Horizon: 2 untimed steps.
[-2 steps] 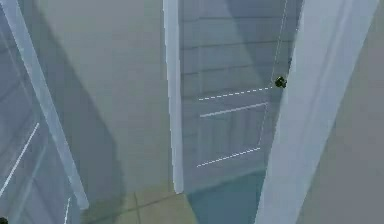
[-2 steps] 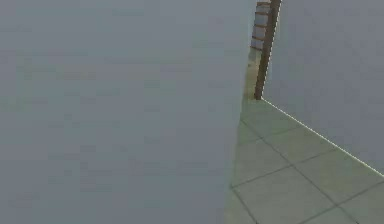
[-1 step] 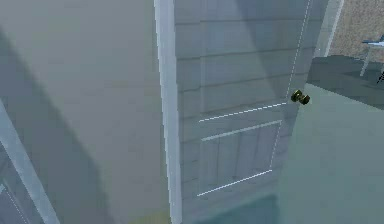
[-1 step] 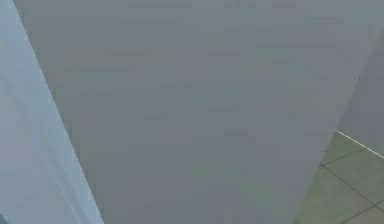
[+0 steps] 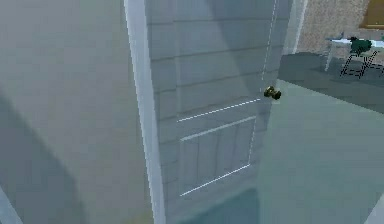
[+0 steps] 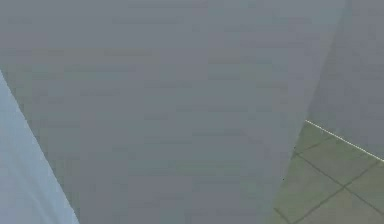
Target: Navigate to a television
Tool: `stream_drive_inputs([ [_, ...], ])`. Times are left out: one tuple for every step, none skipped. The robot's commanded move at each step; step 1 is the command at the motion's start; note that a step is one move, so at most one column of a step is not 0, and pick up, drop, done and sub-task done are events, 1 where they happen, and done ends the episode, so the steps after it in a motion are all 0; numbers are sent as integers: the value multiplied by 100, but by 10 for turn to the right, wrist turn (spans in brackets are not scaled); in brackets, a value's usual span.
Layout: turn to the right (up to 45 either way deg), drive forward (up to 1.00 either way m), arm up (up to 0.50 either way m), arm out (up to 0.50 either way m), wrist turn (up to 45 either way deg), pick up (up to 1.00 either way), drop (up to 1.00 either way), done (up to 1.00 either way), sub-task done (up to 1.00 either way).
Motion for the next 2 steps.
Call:
stream_drive_inputs([
  [0,30,0,0,0,0,0,0,0],
  [450,0,0,0,0,0,0,0,0],
])
